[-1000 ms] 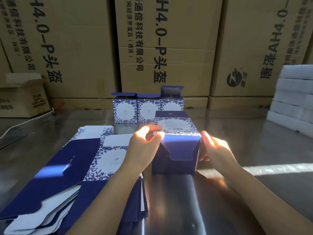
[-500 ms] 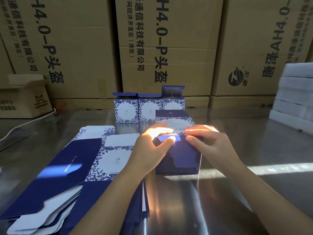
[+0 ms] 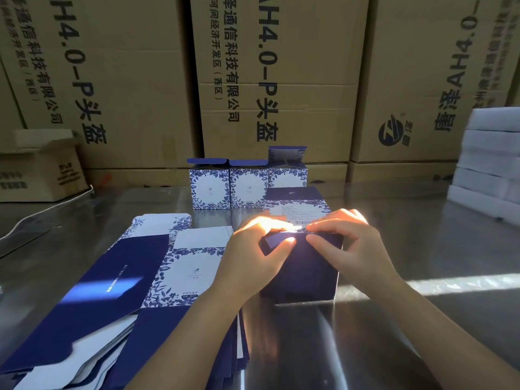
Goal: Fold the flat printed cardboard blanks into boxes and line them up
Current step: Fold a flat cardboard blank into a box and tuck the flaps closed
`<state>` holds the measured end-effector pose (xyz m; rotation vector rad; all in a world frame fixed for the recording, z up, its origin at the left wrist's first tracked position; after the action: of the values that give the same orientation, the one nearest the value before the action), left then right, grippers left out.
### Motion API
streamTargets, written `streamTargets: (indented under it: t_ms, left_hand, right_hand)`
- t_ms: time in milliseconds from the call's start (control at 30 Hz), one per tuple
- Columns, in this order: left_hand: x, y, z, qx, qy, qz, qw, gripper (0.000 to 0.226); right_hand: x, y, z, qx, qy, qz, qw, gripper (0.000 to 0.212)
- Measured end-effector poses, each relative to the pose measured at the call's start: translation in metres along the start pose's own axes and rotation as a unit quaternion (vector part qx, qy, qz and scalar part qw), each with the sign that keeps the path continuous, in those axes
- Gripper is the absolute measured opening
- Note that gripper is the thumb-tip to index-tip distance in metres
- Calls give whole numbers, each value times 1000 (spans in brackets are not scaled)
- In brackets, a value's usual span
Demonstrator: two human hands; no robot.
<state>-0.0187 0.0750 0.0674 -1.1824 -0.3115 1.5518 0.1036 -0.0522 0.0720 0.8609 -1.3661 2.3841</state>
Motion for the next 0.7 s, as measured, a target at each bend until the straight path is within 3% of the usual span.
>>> streamTargets:
  t_ms: [200,467,700]
  left_hand:
    - [-7,2,4,2,-18,-28,999,28]
    - [-8,3,7,-27,84,-32,996,16]
    - [-4,4,3,-35,121,-16,992,24]
  right_hand:
    - [4,0,4,17,8,24,1000,15]
    - [15,3,3,44,40,89,994,11]
    - [12,-1,12,51,29,53,997,11]
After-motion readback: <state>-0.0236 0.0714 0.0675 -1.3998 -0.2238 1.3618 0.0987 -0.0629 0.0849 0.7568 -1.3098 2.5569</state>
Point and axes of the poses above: each hand's wrist, its own y-axis away from the middle knuckle, its own z-axis out of the back of the hand, x = y × z, the point moved 3 cm from there along -y, towards the middle knuckle, and after that the axes turned 6 degrees about -z, right-handed, at the moved point
